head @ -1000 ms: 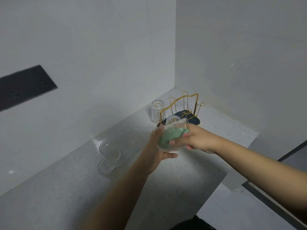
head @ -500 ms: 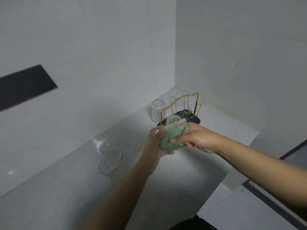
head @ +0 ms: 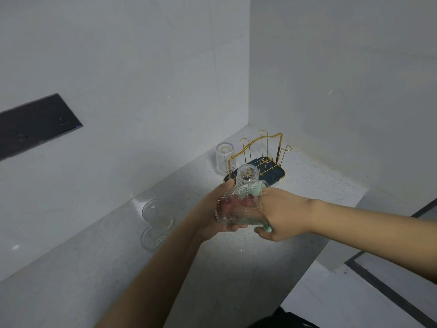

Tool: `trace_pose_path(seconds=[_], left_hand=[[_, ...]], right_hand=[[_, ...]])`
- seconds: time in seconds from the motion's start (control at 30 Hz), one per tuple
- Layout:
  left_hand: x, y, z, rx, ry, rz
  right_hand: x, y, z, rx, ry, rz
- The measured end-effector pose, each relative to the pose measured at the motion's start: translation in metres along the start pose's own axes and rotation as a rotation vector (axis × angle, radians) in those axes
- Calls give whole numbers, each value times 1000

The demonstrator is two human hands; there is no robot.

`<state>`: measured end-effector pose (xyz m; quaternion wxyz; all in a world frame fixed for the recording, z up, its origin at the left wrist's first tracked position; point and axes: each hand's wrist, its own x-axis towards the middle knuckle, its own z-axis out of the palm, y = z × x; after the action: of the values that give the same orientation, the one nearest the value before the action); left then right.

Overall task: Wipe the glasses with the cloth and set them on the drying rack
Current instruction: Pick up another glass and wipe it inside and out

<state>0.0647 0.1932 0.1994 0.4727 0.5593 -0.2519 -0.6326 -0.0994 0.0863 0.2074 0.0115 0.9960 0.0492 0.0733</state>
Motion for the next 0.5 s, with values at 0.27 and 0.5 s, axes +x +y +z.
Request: trace_pose_path(seconds=[0.27,0.5], left_hand=[[-2,-6,9,-96,17,115],[2,-21,2,163,147,413]], right_hand=[[20,-4,-24,997,-268,440],[18,3,-21,1466,-144,646]])
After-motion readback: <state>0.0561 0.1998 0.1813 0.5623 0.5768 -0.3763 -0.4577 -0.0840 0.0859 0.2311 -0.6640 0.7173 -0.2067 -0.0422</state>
